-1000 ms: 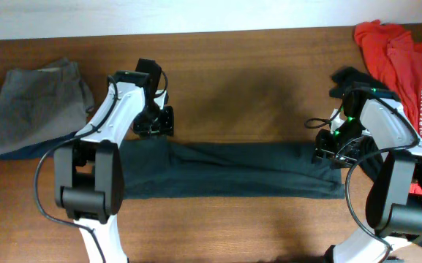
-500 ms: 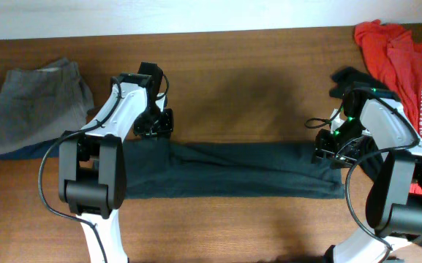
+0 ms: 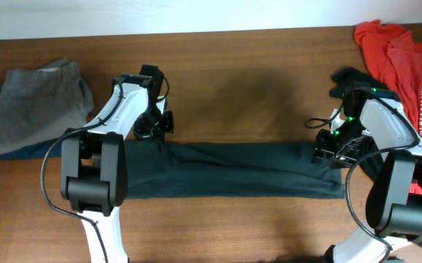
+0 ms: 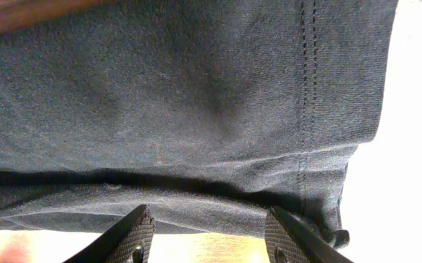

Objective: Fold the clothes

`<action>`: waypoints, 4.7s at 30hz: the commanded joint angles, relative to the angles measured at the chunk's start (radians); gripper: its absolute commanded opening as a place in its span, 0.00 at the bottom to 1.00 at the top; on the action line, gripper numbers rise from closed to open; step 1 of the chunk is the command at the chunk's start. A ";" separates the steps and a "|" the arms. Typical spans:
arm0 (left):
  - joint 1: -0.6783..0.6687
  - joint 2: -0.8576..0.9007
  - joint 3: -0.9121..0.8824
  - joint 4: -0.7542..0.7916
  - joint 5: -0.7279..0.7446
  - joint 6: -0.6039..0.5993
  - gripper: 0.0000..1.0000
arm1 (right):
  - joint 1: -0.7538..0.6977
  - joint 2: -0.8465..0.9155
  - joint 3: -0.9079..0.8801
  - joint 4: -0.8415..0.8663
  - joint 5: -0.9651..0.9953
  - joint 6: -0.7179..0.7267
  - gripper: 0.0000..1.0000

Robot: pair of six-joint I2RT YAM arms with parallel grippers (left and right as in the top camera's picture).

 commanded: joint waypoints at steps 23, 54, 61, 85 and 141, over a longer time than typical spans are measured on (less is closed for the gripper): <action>-0.244 -0.122 0.053 -0.327 0.027 0.058 0.00 | 0.005 -0.018 0.008 0.000 -0.009 0.000 0.54; -0.309 -0.122 0.053 -0.278 -0.024 0.057 0.42 | 0.005 -0.018 0.008 -0.002 -0.007 0.000 0.54; -0.245 -0.218 0.053 -0.282 -0.112 0.058 0.39 | -0.082 -0.018 0.008 -0.048 -0.051 -0.062 0.54; 0.064 -0.347 0.045 -0.291 -0.126 0.059 0.44 | -0.294 -0.018 -0.277 0.260 -0.259 -0.267 0.62; 0.190 -0.347 0.045 -0.289 -0.125 0.062 0.44 | 0.572 0.134 0.270 -0.058 0.123 0.201 0.04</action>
